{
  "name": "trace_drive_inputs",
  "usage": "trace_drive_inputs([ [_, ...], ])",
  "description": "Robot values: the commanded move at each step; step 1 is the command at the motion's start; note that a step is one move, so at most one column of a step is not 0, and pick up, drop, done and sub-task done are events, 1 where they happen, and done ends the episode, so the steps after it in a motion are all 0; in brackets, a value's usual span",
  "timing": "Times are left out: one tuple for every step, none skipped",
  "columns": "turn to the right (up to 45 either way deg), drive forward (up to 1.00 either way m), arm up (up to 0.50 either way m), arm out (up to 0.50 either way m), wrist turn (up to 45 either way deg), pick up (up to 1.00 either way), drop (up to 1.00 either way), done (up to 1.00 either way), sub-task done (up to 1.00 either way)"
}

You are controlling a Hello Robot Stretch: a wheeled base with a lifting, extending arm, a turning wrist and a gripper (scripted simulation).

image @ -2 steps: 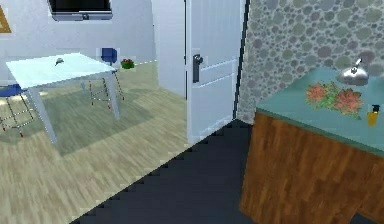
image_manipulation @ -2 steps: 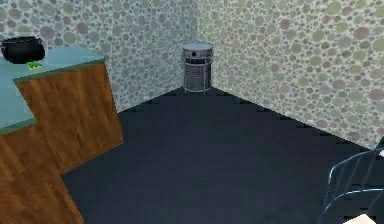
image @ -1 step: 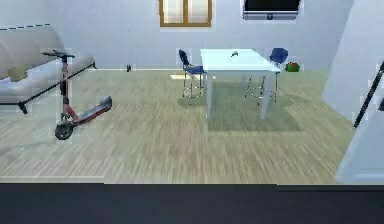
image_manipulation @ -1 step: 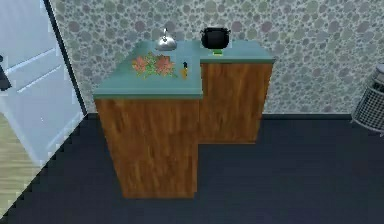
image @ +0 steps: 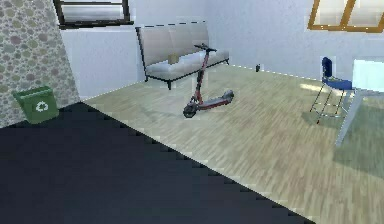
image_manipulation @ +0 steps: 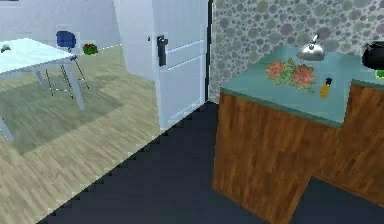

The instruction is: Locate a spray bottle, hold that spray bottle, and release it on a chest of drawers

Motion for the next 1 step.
trace_drive_inputs([
  [0.0, 0.2, 0.0, 0.0, 0.0, 0.0, 0.0, 0.0, 0.0],
])
